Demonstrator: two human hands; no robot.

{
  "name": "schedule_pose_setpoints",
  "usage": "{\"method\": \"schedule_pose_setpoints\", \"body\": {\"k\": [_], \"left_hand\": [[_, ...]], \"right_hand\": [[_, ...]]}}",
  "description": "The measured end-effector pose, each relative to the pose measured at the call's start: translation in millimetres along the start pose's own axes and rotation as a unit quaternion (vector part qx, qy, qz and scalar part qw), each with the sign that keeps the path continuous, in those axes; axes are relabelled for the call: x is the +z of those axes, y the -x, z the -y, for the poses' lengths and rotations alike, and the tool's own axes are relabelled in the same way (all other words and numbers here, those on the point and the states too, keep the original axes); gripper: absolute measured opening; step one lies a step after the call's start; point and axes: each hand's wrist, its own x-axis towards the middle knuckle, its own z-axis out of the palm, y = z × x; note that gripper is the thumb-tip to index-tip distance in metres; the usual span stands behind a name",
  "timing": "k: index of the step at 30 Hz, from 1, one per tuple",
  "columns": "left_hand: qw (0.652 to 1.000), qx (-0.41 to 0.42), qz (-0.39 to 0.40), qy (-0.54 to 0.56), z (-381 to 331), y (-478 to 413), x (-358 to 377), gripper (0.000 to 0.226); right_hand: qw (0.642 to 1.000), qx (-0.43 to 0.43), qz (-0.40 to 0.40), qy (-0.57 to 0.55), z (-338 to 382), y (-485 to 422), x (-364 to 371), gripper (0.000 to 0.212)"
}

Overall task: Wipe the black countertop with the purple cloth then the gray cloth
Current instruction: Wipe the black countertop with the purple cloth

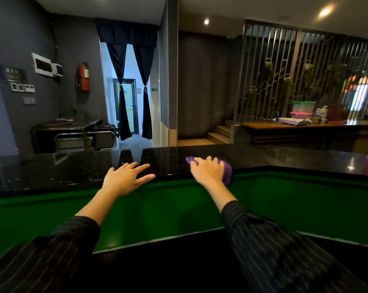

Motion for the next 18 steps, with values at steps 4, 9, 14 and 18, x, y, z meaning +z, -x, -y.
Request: {"method": "schedule_pose_setpoints", "body": {"k": [4, 9, 14, 18], "left_hand": [[1.0, -0.003, 0.011, -0.002, 1, -1, -1, 0.071], [1.0, 0.006, 0.021, 0.002, 0, 3, -5, 0.069], [1.0, 0.02, 0.017, 0.007, 6, 1, -2, 0.07], [0.999, 0.031, 0.009, 0.003, 5, -2, 0, 0.072]], "right_hand": [[0.993, -0.091, -0.069, -0.038, 47, 37, 14, 0.047], [0.969, -0.228, -0.081, -0.045, 45, 67, 19, 0.051], [0.968, -0.204, -0.134, -0.062, -7, 46, 12, 0.043], [0.995, -0.061, -0.041, -0.063, 1, 12, -2, 0.042]]}}
